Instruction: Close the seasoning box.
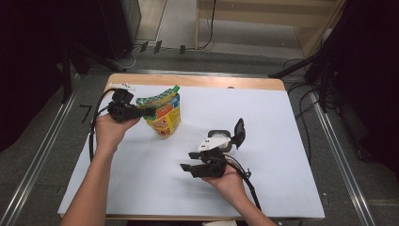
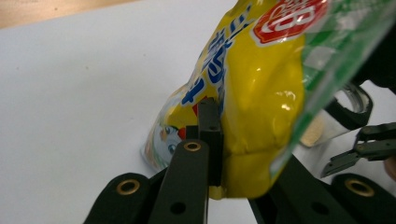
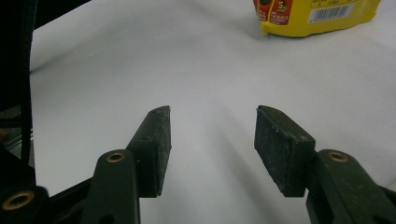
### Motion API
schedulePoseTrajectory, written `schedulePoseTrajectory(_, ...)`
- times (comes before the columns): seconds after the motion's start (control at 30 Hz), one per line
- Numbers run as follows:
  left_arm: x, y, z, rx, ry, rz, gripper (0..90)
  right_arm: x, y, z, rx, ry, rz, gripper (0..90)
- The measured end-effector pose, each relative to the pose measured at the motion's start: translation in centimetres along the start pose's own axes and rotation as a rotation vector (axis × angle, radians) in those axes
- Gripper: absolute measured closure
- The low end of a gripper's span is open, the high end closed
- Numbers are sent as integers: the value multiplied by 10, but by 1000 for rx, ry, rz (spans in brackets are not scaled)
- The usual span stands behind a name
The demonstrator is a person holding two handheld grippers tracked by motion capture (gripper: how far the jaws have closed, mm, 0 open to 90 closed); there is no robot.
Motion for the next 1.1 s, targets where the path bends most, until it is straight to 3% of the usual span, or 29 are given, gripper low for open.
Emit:
schedulePoseTrajectory(0.17,-8,7,-3,-33,-18,50,897,1,0,1,-6,4,2,473)
schedulePoseTrajectory(0.27,-12,13,-4,-15,-18,61,900,2,0,1,-16,25,17,474)
schedulePoseTrajectory(0.4,-14,20,-5,8,-22,71,900,5,1,5,-25,-6,37,500)
schedulePoseTrajectory(0.53,-18,25,-4,-10,-29,89,899,7,1,5,-4,-5,30,499)
schedulePoseTrajectory(0.93,-38,47,-1,17,-25,139,900,15,7,6,12,-5,52,509)
schedulePoseTrajectory(1.1,-47,55,0,22,-12,133,900,19,10,6,21,1,54,517)
Point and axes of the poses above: each handheld gripper's, and its own axes: x roughly forward along the jaws, z roughly out of its underside, y roughly to its right, the point moved 8 cm from there along x, roughly forward along the jaws, and after that the axes turned 12 degrees about -z, right-handed, at the moved point
